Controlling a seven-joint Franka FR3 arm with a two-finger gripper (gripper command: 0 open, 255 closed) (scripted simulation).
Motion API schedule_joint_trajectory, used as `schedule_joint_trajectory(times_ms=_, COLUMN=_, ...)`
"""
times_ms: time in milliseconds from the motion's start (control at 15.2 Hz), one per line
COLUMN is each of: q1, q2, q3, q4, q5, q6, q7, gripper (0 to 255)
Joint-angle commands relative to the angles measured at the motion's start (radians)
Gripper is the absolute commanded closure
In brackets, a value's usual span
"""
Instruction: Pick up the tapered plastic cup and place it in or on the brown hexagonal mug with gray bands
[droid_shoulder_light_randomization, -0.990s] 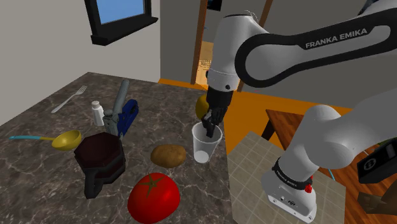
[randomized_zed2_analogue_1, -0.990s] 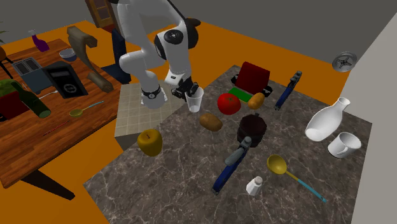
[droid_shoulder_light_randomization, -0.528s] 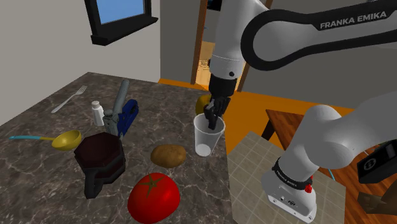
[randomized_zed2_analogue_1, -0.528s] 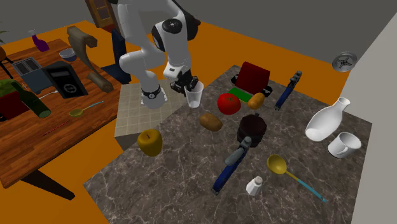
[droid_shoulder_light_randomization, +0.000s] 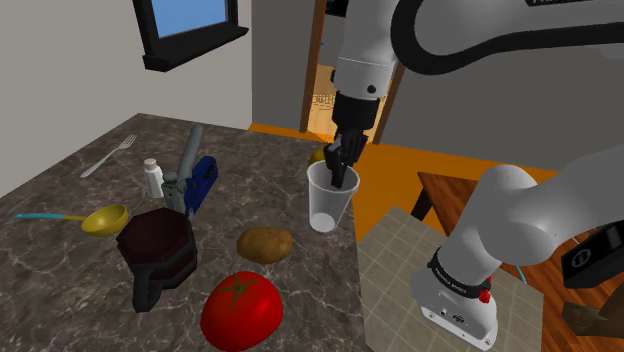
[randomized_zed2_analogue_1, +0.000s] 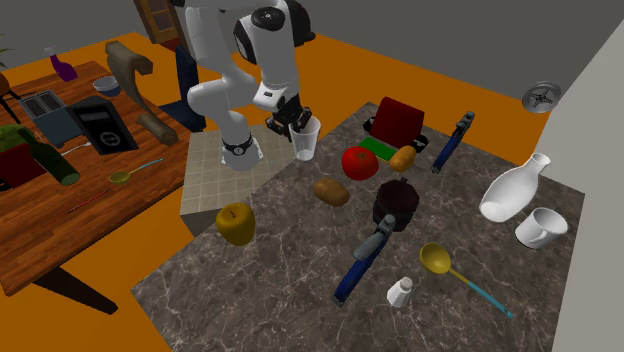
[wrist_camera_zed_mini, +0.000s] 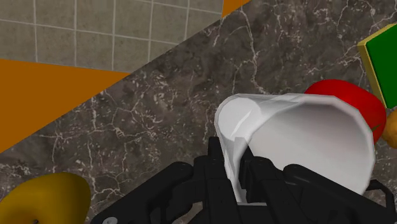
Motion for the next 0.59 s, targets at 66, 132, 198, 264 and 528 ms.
schedule_joint_trajectory(times_ms=66, q1=-0.001, q2=-0.004, q3=-0.005, q4=0.038, q5=-0.006, q6=-0.041, q7=0.007, gripper=255)
schedule_joint_trajectory(times_ms=132, q1=-0.002, q2=-0.004, q3=-0.007, q4=0.051, q5=-0.008, q6=-0.055, q7=0.009, gripper=255)
schedule_joint_trajectory(times_ms=198, q1=-0.003, q2=-0.005, q3=-0.01, q4=0.064, q5=-0.01, q6=-0.068, q7=0.011, gripper=255)
schedule_joint_trajectory(times_ms=264, q1=-0.003, q2=-0.005, q3=-0.012, q4=0.077, q5=-0.012, q6=-0.081, q7=0.013, gripper=255)
schedule_joint_trajectory(times_ms=528, q1=-0.006, q2=-0.002, q3=-0.019, q4=0.132, q5=-0.019, q6=-0.133, q7=0.021, gripper=255)
